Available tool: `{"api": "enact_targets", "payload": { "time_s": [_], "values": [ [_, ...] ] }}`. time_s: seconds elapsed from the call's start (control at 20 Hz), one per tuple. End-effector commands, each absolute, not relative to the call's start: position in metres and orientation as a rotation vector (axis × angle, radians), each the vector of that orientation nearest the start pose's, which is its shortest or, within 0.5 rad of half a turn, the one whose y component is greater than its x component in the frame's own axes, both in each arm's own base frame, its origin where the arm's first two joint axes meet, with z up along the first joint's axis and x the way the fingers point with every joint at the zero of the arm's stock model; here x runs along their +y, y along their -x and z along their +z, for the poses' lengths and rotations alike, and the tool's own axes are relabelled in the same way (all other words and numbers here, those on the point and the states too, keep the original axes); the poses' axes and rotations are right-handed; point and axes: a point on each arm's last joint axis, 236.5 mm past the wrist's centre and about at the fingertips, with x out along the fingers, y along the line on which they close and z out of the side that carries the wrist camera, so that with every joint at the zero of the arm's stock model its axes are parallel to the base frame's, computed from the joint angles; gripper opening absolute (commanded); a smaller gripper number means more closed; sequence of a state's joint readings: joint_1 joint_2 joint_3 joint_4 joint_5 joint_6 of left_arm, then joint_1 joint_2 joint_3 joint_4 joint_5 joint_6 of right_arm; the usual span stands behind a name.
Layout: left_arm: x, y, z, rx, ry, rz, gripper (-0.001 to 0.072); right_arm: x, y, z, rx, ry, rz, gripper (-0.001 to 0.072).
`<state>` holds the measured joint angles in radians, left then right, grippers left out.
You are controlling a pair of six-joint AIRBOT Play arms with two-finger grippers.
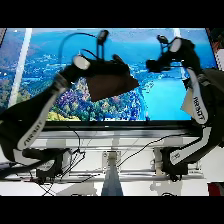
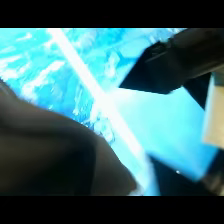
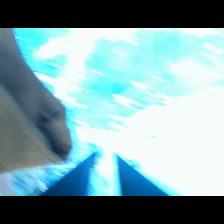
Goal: Fold the clothes and pants, and hang the long-sleeved shirts on hangers.
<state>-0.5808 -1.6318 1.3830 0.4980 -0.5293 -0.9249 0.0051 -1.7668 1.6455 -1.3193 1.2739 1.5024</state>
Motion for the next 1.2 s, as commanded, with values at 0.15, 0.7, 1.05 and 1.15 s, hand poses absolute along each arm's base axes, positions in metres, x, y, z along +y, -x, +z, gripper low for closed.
{"api": "enact_targets", "payload": {
  "time_s": [0.15, 0.7, 1.05, 1.15],
  "values": [
    [-0.404, -0.442, 0.053, 0.623, 0.080, -0.858, 0.0702, 0.024, -0.472, -0.051, 1.430, -0.292, 0.222, 0.0695],
    [-0.244, -0.450, 0.086, 0.798, -0.007, -0.821, 0.0698, 0.239, -0.427, -0.107, 1.599, -0.492, 0.729, 0.0628],
    [-0.101, -0.452, 0.166, 0.694, 0.050, -0.597, 0.0513, 0.312, -0.429, -0.080, 1.436, -0.257, 0.858, 0.0012],
    [-0.069, -0.434, 0.184, 0.690, 0.055, -0.555, 0.0188, 0.287, -0.454, -0.049, 1.344, -0.143, 0.787, 0.0012]
  ]
}}
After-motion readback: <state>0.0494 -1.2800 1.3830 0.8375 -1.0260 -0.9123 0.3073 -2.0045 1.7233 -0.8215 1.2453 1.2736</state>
